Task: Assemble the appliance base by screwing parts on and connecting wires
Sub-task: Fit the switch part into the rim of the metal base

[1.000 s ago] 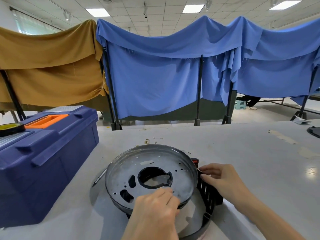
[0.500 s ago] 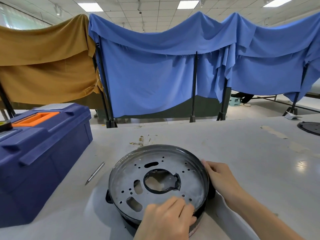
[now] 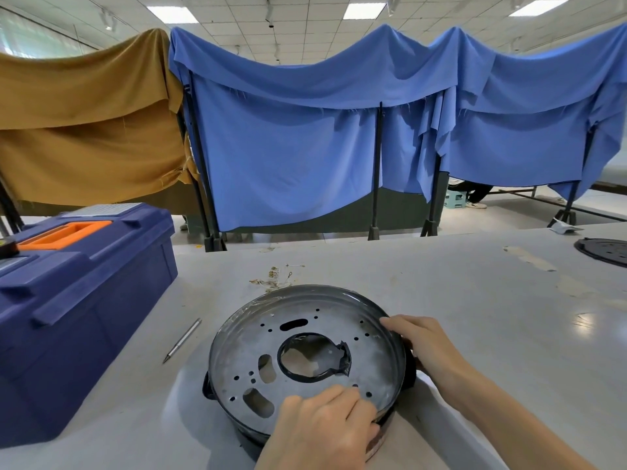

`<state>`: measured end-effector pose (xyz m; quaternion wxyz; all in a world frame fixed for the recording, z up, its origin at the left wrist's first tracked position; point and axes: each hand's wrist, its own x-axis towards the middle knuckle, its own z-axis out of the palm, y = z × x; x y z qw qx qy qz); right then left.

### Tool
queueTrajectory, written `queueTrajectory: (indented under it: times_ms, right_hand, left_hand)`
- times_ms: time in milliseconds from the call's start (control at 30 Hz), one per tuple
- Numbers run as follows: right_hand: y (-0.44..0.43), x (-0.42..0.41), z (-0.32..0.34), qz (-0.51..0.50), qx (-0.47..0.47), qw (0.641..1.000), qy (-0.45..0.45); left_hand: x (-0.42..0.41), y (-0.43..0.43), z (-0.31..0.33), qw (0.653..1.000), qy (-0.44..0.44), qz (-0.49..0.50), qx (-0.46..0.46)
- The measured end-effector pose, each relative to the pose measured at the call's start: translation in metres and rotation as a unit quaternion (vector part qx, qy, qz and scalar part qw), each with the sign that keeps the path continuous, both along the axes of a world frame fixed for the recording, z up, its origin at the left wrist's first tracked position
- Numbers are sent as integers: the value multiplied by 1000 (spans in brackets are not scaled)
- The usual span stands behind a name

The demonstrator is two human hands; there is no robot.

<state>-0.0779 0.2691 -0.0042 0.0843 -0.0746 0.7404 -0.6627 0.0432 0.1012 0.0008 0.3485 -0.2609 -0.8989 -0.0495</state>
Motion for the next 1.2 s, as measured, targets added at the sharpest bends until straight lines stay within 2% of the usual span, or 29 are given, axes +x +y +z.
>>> queueTrajectory:
  times_ms: [167, 267, 367, 433, 533, 700, 800, 1067, 1133, 1200]
  right_hand:
    - [0, 1, 4, 21, -18, 1000, -9]
    - [0, 1, 4, 26, -20, 999, -18]
    - [1, 2, 7, 19, 3, 1000, -16]
    - [1, 3, 7, 16, 7, 1000, -13]
    - [-1, 2, 7, 17, -2, 1000, -13]
    - [-1, 0, 4, 30, 1, 1000, -1]
    - [-1, 2, 9, 35, -19, 999, -15]
    - [-1, 3, 8, 29, -4, 1000, -4]
    - [0, 0, 4, 22, 3, 1000, 3]
    - [-1, 2, 6, 24, 16, 1000, 6]
  left_hand:
    - [4, -9, 11, 999, -24, -39, 29]
    - [5, -9, 17, 998, -38, -22, 38]
    - [5, -6, 18, 999, -46, -2, 6]
    - [4, -5, 18, 998, -52, -20, -28]
    - [3, -8, 20, 992, -106, -58, -35]
    - [5, -26, 28, 970, -233, -41, 45]
    - [6, -18, 28, 976, -201, -22, 81]
    - [3, 5, 21, 979, -190, -17, -75]
    - [3, -3, 29, 965, -251, -35, -66]
    - [-4, -15, 25, 961, -269, -48, -34]
